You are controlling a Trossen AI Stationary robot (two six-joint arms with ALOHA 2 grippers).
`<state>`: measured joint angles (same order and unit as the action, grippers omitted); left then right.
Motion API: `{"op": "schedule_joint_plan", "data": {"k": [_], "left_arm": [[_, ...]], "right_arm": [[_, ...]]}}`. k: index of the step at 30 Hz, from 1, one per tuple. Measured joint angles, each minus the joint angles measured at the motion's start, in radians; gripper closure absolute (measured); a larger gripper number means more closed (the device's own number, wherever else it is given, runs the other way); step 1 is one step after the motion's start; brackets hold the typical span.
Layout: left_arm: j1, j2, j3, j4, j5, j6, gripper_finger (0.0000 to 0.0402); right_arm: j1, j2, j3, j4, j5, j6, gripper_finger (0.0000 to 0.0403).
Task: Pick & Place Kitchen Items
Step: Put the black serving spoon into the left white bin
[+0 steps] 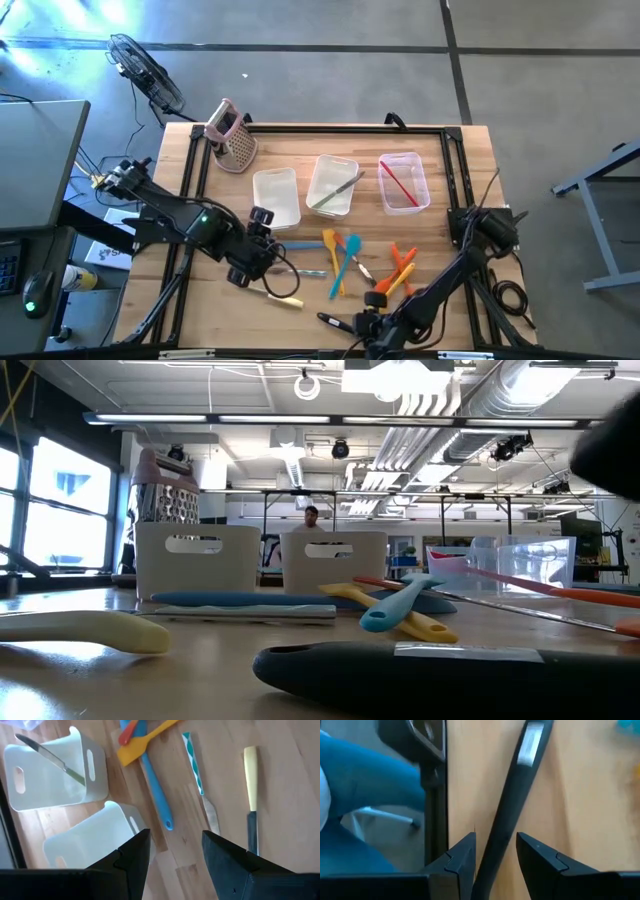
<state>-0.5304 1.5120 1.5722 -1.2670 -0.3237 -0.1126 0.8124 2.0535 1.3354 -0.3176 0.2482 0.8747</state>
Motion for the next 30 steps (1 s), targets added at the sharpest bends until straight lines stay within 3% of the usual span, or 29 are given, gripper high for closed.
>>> {"op": "schedule_joint_plan", "data": {"k": [10, 15, 18, 22, 27, 30], "left_arm": [[0.000, 0.000, -0.100, 0.232, -0.001, 0.009, 0.0229], [0.000, 0.000, -0.149, 0.379, 0.014, -0.006, 0.0229], [0.000, 0.000, -0.185, 0.477, 0.056, -0.040, 0.0229], [-0.001, 0.000, -0.230, 0.563, 0.137, -0.093, 0.0229], [-0.032, 0.000, -0.294, 0.644, 0.172, -0.218, 0.0229], [-0.083, 0.000, -0.355, 0.739, 0.167, -0.279, 0.0229]], "right_arm": [[-0.001, 0.013, -0.002, 0.048, -0.135, -0.045, 0.0270], [-0.001, 0.013, -0.030, 0.099, -0.264, -0.082, 0.0270], [-0.001, 0.007, -0.059, 0.100, -0.247, -0.074, 0.0270], [-0.015, 0.001, -0.095, 0.039, -0.128, 0.091, 0.0270], [-0.057, 0.001, -0.128, 0.019, -0.173, 0.171, 0.0277], [-0.078, 0.001, -0.132, 0.012, -0.215, 0.171, 0.0315]]}}
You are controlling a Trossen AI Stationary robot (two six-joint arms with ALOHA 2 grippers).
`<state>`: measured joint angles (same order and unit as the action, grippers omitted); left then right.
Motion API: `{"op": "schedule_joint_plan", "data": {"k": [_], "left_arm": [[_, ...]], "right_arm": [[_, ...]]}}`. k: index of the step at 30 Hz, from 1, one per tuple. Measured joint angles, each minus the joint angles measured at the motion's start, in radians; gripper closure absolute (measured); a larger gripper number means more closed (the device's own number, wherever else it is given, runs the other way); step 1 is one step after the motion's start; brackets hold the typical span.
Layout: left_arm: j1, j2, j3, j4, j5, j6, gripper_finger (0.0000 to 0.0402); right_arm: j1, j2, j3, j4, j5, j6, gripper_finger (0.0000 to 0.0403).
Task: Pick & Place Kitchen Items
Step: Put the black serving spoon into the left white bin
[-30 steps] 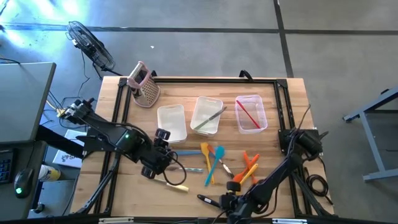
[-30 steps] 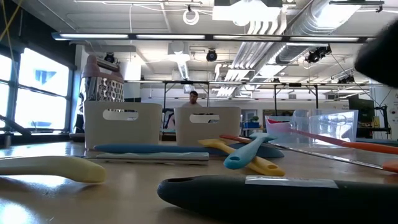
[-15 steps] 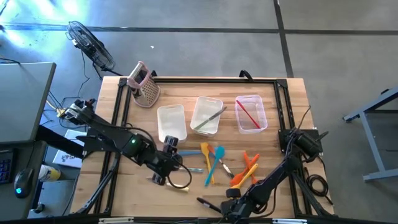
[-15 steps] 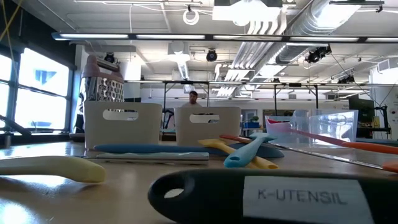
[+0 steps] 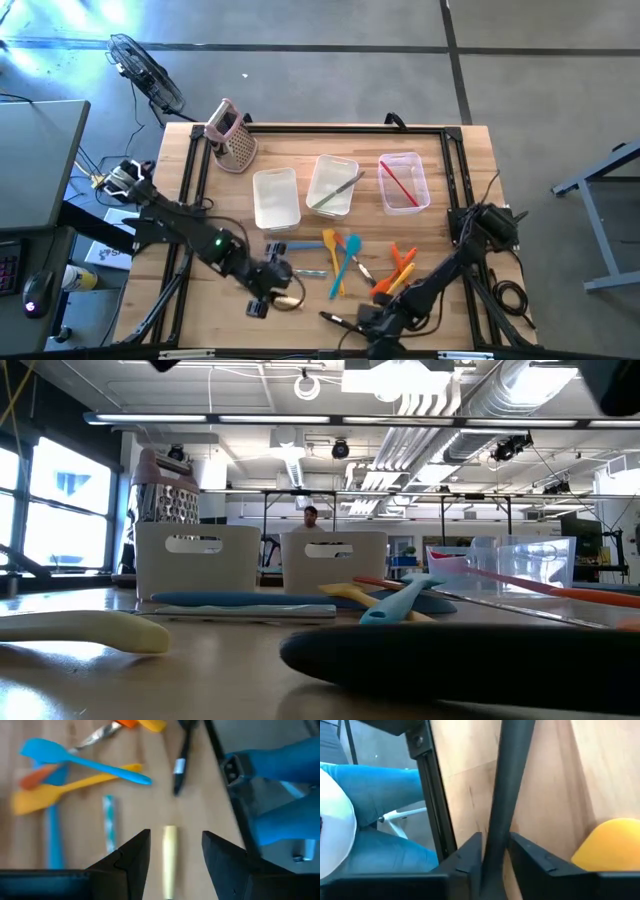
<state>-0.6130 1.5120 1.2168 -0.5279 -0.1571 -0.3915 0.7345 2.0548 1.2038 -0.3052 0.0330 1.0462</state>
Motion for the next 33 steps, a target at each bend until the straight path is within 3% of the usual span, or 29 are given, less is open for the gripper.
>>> {"op": "schedule_joint_plan", "data": {"k": [3, 7, 15, 20, 24, 33], "left_arm": [[-0.064, 0.000, -0.078, 0.154, -0.037, -0.050, 0.0229], [-0.151, 0.000, -0.198, 0.420, -0.090, -0.063, 0.0229], [-0.266, 0.034, -0.393, 0.924, -0.313, 0.047, 0.0229], [-0.256, 0.091, -0.412, 1.110, -0.396, 0.168, 0.0229], [-0.214, 0.120, -0.412, 1.201, -0.398, 0.294, 0.0229], [-0.066, 0.119, -0.411, 1.276, -0.232, 0.388, 0.0229]], "right_arm": [[-0.021, 0.000, -0.001, -0.006, -0.044, 0.017, 0.0368], [-0.021, 0.000, -0.001, -0.007, -0.015, -0.005, 0.0368], [0.005, -0.023, -0.005, -0.007, 0.040, -0.045, 0.0368], [0.052, -0.101, -0.016, -0.077, 0.188, -0.073, 0.0368], [0.092, -0.184, -0.017, -0.142, 0.352, -0.100, 0.0368], [0.192, -0.277, -0.011, -0.150, 0.735, -0.242, 0.0368]]}}
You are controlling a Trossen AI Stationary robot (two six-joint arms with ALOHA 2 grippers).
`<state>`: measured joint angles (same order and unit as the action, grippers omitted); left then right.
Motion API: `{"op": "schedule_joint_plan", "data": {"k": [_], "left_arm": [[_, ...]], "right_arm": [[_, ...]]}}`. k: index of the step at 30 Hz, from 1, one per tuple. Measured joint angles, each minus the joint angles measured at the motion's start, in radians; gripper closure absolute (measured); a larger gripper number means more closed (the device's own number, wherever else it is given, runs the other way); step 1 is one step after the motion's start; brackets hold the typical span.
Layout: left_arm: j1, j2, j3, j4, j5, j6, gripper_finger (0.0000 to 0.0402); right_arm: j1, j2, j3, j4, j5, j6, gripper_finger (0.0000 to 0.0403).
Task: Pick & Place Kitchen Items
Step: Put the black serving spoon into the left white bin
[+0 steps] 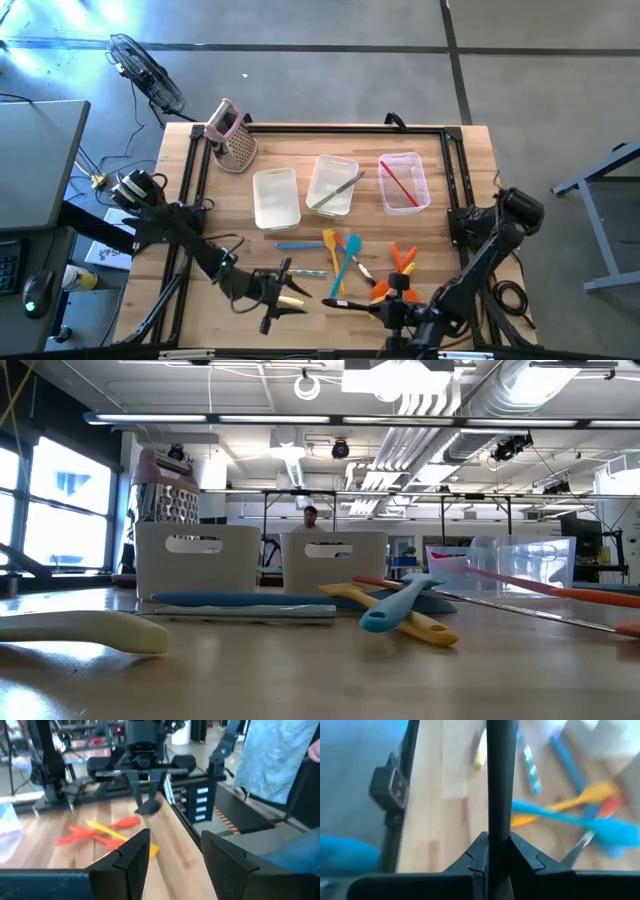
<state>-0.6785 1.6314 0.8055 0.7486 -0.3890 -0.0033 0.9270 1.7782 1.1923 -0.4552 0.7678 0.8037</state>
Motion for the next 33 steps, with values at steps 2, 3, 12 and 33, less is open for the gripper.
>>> {"op": "schedule_joint_plan", "data": {"k": [2, 3, 12, 33], "left_arm": [[0.038, 0.000, 0.000, 0.052, 0.087, 0.062, 0.0229], [0.059, 0.000, 0.004, 0.074, 0.133, 0.093, 0.0229], [0.233, -0.002, 0.070, 0.074, 0.317, 0.254, 0.0229], [0.365, -0.249, 0.082, -0.133, 0.213, 0.523, 0.0229]], "right_arm": [[0.018, 0.002, -0.001, -0.020, 0.061, -0.027, 0.0368], [0.024, 0.003, -0.002, -0.029, 0.087, -0.040, 0.0368], [0.019, -0.095, 0.000, -0.005, 0.469, -0.423, 0.0368], [-0.339, -0.340, 0.002, 0.076, 0.199, -1.127, 0.0368]]}}
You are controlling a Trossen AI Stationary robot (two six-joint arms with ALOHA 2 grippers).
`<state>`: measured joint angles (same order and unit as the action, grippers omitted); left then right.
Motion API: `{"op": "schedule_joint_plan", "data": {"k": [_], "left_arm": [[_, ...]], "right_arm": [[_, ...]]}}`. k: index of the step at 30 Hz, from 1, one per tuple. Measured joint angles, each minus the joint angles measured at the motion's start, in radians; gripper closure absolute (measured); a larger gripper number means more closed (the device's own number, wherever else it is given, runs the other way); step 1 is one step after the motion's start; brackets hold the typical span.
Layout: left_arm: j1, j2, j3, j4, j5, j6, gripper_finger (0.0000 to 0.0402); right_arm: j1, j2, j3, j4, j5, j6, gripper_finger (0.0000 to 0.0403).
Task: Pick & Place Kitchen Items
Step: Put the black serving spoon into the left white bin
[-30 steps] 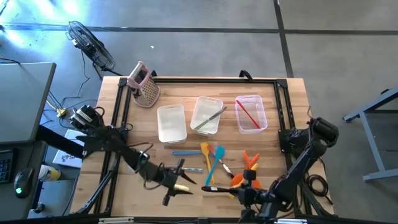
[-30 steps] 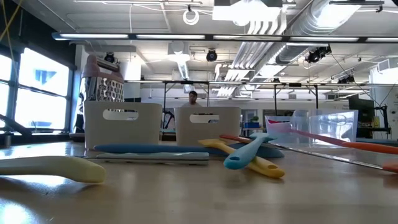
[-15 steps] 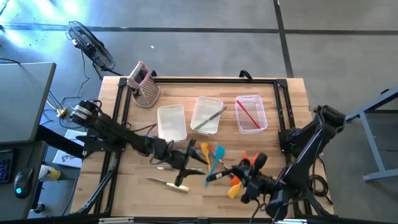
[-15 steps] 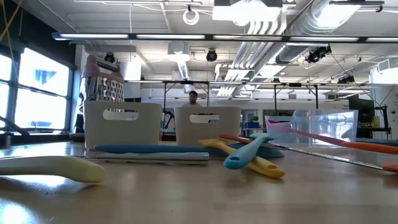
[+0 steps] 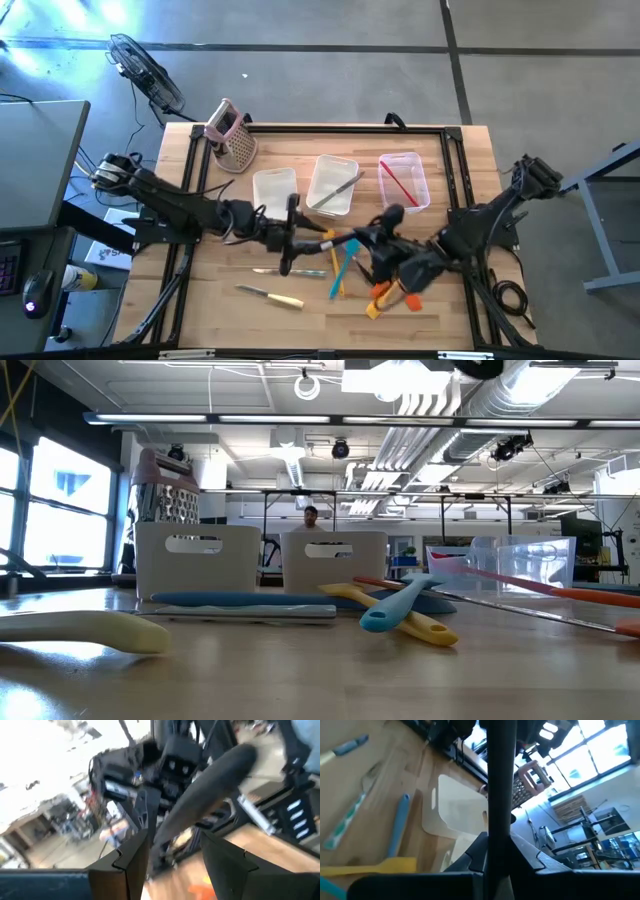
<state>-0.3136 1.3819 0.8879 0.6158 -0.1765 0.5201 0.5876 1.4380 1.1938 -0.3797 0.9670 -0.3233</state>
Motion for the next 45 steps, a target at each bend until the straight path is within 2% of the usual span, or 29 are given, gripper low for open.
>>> {"op": "schedule_joint_plan", "data": {"k": [9, 15, 19, 24, 31, 33, 37, 45], "left_arm": [[0.050, 0.001, -0.001, -0.064, 0.001, 0.003, 0.0229], [0.053, 0.001, -0.001, -0.065, -0.021, 0.033, 0.0231], [0.052, 0.001, -0.001, -0.064, -0.024, 0.086, 0.0261], [0.053, 0.000, 0.001, -0.059, -0.057, 0.114, 0.0338], [0.052, -0.001, 0.002, -0.082, -0.047, 0.125, 0.0338], [0.052, -0.001, 0.002, -0.091, -0.043, 0.112, 0.0338], [0.050, 0.000, 0.002, -0.108, -0.043, 0.064, 0.0338], [0.046, 0.004, -0.003, -0.187, -0.036, -0.050, 0.0341]], "right_arm": [[-0.205, 0.000, 0.000, 0.039, -0.250, -0.097, 0.0368], [-0.274, 0.000, 0.000, 0.062, -0.379, -0.105, 0.0368], [-0.289, 0.000, 0.000, 0.065, -0.401, -0.104, 0.0368], [-0.289, 0.000, 0.000, 0.074, -0.410, -0.081, 0.0368], [-0.289, 0.001, 0.000, 0.073, -0.431, -0.051, 0.0368], [-0.289, 0.002, 0.000, 0.070, -0.433, -0.039, 0.0353], [-0.288, 0.002, 0.000, 0.071, -0.436, -0.029, 0.0286], [-0.290, 0.000, 0.002, 0.097, -0.423, 0.143, 0.0206]]}}
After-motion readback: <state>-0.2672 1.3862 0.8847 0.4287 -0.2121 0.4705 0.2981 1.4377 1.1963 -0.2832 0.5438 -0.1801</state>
